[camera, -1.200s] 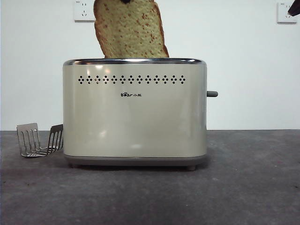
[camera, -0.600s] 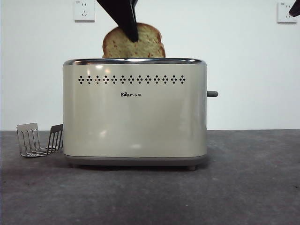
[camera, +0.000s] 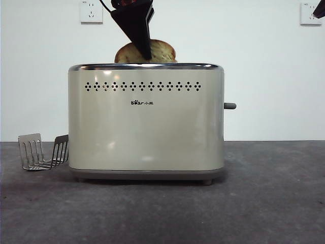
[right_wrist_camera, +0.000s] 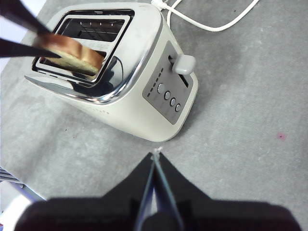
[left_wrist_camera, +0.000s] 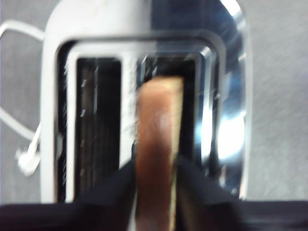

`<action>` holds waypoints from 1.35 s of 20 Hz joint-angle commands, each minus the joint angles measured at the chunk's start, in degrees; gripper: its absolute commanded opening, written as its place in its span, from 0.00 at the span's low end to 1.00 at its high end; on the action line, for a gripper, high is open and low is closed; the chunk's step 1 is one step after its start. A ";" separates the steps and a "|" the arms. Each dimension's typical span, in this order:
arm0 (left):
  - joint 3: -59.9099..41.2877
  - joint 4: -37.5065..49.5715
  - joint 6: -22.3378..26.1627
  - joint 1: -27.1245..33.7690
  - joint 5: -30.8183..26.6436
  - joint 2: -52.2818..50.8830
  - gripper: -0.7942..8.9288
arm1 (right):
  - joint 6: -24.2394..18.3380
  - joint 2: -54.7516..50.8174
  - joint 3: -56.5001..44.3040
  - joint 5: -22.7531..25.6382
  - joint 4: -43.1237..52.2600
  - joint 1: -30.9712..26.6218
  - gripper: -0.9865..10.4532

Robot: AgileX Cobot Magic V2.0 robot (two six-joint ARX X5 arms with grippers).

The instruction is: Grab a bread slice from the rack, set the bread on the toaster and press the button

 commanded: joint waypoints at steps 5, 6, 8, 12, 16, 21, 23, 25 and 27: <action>0.20 0.33 -3.23 0.42 -0.61 -1.90 0.54 | -0.72 0.09 0.13 -0.17 0.13 0.07 0.08; 0.20 0.35 -3.91 0.42 -0.66 -3.15 0.54 | -0.70 0.09 0.13 -0.20 0.13 0.07 0.08; 0.20 -0.07 -7.91 0.42 -0.63 -6.12 0.54 | -0.55 0.26 0.13 -0.28 0.50 0.07 0.08; 0.20 -2.71 -22.01 0.42 -0.61 -12.98 0.50 | 0.02 1.62 0.13 -4.00 1.92 0.07 0.08; 0.20 -2.71 -34.91 0.39 -0.20 -21.09 0.08 | 3.56 4.04 0.13 -12.07 5.64 0.39 0.08; 0.20 -2.78 -47.58 0.42 -0.17 -28.94 0.08 | 10.97 8.13 0.13 -12.81 12.15 2.25 0.08; 0.17 -2.84 -49.92 0.39 -0.13 -31.78 0.08 | 12.57 10.45 0.13 -14.19 14.14 2.73 0.08; -0.35 -2.84 -51.82 0.24 1.42 -33.77 0.08 | 14.32 12.70 0.13 -14.47 15.80 2.71 0.08; -1.70 -2.89 -53.35 -0.13 2.64 -35.50 0.08 | 14.91 14.51 0.13 -14.36 16.94 2.71 0.08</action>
